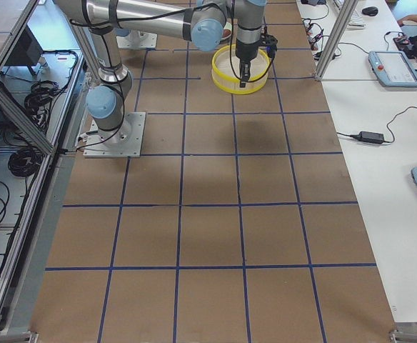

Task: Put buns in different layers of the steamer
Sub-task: 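Set top tier onto bottom tier with right gripper while left returns to plate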

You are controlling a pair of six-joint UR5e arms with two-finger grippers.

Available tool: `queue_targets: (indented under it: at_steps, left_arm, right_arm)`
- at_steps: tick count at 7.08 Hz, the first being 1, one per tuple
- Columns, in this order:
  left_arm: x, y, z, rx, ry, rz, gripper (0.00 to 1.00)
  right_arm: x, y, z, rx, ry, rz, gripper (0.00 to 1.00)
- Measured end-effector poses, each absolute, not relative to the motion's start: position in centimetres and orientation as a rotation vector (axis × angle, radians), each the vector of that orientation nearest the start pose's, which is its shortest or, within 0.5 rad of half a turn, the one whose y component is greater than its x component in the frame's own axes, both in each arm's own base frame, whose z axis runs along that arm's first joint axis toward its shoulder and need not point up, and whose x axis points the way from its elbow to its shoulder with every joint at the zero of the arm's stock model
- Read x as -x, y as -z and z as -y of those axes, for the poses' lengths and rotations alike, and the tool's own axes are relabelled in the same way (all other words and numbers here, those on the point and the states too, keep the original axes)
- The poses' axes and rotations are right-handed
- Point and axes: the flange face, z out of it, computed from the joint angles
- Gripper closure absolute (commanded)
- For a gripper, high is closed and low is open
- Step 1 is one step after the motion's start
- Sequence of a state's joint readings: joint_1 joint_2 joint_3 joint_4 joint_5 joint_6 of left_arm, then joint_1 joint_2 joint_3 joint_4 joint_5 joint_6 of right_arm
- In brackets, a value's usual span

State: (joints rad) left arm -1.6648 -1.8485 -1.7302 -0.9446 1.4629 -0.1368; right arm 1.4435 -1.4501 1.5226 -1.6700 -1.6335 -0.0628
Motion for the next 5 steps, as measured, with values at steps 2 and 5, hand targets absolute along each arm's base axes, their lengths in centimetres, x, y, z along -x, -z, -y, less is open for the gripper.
queue_targets:
  at_steps: [2, 5]
  left_arm:
    - [10.2, -32.8, 54.7, -0.118, 0.107, -3.17, 0.03]
    - [-1.2, -27.0, 52.3, -0.109, -0.106, -3.18, 0.04]
  right_arm:
    - [-14.3, -42.1, 57.5, -0.247, 0.06, -3.18, 0.95]
    - [-26.2, -34.6, 59.2, -0.429, 0.1, -3.135, 0.95]
